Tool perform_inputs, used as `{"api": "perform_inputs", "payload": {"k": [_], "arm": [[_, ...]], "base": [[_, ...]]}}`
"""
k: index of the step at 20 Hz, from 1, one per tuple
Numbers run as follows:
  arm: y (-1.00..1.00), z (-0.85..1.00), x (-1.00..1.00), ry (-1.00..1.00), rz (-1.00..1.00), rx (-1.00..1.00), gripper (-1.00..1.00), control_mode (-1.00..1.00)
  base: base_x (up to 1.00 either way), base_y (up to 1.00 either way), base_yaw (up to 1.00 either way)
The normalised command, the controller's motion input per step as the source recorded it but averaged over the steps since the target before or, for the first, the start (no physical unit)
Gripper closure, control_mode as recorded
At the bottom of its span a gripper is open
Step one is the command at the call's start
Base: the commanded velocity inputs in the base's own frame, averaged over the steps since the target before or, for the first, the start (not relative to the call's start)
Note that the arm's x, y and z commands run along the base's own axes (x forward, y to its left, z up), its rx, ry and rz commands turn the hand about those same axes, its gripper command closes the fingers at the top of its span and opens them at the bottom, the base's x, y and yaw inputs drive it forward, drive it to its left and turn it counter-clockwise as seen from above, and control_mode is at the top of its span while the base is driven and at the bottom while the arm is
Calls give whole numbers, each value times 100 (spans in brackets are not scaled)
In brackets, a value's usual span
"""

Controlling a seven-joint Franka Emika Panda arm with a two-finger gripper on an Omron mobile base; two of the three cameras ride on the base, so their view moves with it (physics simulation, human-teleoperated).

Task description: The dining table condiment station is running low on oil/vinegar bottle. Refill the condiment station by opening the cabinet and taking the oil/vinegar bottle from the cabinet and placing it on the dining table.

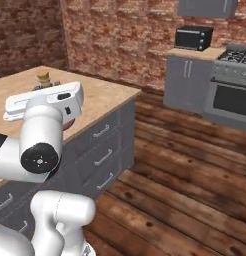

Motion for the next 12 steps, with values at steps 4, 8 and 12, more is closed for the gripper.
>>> {"api": "perform_inputs", "payload": {"k": [4,8,12], "arm": [[0,0,0,0,0,0,100,100],[0,0,0,0,0,0,100,100],[0,0,0,0,0,0,100,100]], "base": [[-79,25,76],[-83,35,69],[-83,61,49]]}}
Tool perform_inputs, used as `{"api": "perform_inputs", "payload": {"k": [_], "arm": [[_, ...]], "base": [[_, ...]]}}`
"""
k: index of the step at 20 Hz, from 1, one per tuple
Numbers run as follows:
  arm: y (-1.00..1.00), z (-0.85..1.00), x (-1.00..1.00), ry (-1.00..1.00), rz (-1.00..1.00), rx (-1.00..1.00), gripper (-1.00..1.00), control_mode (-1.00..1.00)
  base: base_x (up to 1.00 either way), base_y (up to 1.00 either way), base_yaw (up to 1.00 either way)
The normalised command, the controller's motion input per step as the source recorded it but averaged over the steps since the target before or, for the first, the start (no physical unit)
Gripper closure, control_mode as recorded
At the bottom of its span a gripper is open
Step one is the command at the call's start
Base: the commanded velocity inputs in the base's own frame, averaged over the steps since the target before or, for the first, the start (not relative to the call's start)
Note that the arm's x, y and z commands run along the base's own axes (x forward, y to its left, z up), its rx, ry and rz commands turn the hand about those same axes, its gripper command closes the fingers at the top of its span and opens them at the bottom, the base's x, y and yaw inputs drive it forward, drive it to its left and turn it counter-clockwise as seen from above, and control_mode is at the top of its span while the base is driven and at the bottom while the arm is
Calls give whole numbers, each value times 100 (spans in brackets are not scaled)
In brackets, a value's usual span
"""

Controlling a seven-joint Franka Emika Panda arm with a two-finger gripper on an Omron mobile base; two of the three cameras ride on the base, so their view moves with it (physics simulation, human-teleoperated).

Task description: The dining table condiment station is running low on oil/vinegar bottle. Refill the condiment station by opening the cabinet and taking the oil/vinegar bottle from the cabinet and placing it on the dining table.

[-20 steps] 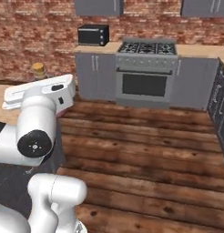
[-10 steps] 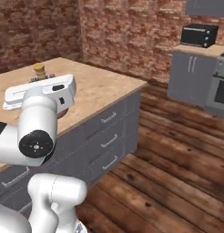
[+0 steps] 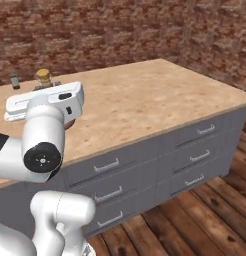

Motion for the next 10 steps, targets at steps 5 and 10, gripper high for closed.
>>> {"api": "perform_inputs", "payload": {"k": [5,10], "arm": [[0,0,0,0,0,0,100,100],[0,0,0,0,0,0,100,100]], "base": [[-89,65,43],[-100,87,44]]}}
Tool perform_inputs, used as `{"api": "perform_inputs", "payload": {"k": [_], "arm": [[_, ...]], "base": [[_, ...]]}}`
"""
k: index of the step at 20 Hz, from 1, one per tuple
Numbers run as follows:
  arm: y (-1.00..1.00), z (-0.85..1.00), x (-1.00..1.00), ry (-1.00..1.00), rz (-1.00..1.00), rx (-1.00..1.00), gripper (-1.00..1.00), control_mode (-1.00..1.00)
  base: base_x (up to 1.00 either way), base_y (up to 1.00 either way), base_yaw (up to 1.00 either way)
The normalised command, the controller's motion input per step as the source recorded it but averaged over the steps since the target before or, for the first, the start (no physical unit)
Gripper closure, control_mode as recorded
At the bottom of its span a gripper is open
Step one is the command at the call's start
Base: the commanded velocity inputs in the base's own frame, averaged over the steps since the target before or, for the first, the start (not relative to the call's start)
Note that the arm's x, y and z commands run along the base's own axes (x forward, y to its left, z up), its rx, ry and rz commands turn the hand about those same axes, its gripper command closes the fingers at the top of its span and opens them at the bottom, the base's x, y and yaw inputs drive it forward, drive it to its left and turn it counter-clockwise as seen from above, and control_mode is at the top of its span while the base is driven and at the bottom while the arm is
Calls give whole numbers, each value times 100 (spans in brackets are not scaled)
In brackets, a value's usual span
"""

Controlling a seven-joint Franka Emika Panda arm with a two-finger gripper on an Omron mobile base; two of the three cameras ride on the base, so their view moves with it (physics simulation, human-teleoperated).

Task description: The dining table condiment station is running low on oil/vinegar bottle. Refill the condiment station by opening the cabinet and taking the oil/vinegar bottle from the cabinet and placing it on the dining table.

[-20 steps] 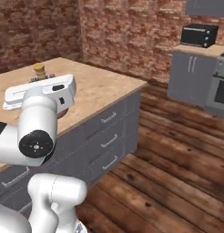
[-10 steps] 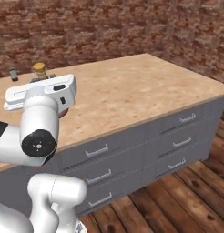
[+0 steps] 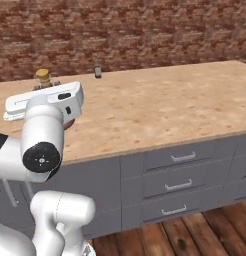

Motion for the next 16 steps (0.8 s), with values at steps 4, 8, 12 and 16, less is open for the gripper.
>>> {"api": "perform_inputs", "payload": {"k": [4,8,12,16], "arm": [[0,0,0,0,0,0,100,100],[0,0,0,0,0,0,100,100],[0,0,0,0,0,0,100,100],[0,0,0,0,0,0,100,100]], "base": [[-100,100,45],[-100,100,43],[-77,100,31],[-24,100,10]]}}
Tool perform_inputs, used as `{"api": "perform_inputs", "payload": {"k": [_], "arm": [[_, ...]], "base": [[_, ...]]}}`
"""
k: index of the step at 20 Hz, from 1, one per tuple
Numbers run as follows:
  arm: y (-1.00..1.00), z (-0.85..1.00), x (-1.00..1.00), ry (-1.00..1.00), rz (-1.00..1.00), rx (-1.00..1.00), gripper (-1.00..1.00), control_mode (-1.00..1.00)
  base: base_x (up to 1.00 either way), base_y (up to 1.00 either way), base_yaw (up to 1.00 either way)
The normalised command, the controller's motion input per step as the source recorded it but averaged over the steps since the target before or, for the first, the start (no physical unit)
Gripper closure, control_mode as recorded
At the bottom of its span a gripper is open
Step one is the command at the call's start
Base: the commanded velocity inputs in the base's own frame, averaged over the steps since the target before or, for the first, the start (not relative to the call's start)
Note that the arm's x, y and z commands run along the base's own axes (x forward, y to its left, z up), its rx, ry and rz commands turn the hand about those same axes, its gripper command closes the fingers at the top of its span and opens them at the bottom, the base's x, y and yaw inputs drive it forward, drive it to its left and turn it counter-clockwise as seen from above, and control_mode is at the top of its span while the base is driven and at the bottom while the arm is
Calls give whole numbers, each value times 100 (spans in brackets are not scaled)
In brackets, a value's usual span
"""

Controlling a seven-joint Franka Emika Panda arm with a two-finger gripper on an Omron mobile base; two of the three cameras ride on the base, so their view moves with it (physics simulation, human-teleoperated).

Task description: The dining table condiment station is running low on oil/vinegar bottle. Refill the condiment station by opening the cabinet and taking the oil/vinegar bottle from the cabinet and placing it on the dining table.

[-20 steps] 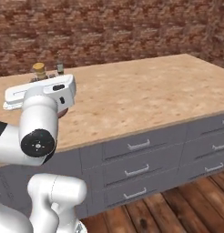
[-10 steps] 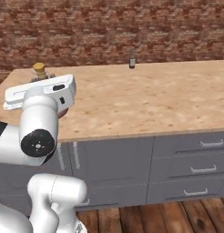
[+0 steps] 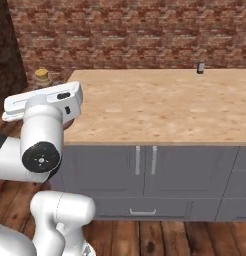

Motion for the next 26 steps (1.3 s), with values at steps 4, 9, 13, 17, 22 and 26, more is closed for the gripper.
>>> {"api": "perform_inputs", "payload": {"k": [4,9,13,17,22,26], "arm": [[0,0,0,0,0,0,100,100],[0,0,0,0,0,0,100,100],[0,0,0,0,0,0,100,100],[0,0,0,0,0,0,100,100],[0,0,0,0,0,0,100,100],[0,0,0,0,0,0,100,100]], "base": [[-11,100,4],[-8,100,3],[5,100,0],[51,100,-19],[81,100,-31],[91,100,-39]]}}
